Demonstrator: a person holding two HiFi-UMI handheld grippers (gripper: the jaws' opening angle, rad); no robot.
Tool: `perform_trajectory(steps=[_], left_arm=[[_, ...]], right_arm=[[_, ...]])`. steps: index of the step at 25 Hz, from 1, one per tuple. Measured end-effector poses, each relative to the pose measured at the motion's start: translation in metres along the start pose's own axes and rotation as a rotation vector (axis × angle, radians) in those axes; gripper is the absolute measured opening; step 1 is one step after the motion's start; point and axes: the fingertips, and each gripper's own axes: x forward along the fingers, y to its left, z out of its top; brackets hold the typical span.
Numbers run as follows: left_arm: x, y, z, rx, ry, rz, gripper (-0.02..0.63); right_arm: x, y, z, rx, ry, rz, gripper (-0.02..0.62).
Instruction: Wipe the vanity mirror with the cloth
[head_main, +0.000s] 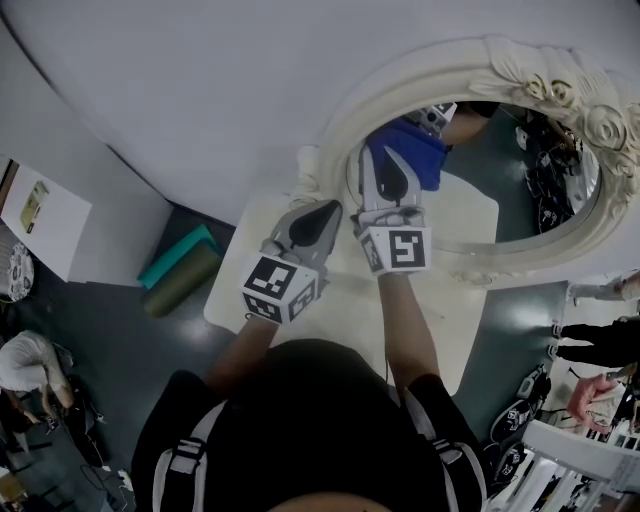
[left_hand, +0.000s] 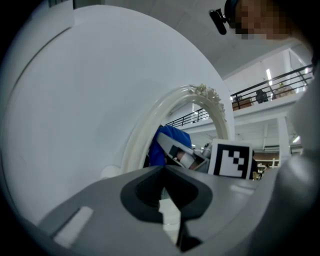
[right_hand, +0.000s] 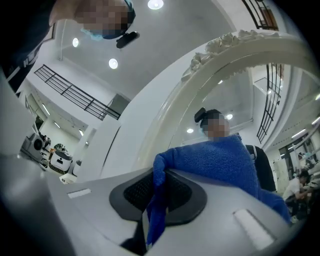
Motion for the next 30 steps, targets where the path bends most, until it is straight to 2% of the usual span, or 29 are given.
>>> perform_trajectory(steps=[6, 10, 14, 20, 26, 30], left_arm=[[-0.010, -0.002, 0.006, 0.012, -0.008, 0.014, 0.006], [-0.016, -0.002, 0.008, 0.018, -0.008, 0.028, 0.006], [-0.015, -0.016, 0.007, 0.028, -0.004, 0.011, 0.006], [-0.007, -0.046, -0.005, 0.031, 0.014, -0.042, 0.006], [0.020, -0.098, -0.026, 0.058, 0.042, -0.125, 0.006], [0.036, -0.128, -0.042, 0.075, 0.060, -0.164, 0.006]], right_arm=[[-0.011, -0.004, 0.006, 0.101, -0.029, 0.055, 0.038], [-0.045, -0.023, 0.027, 0.186, -0.120, 0.015, 0.038], [-0.089, -0.041, 0.045, 0.225, -0.176, -0.047, 0.038], [-0.167, -0.067, 0.046, 0.212, -0.179, -0.178, 0.038], [-0.259, -0.114, 0.010, 0.213, -0.109, -0.351, 0.038], [-0.300, -0.136, -0.020, 0.207, -0.062, -0.418, 0.038]])
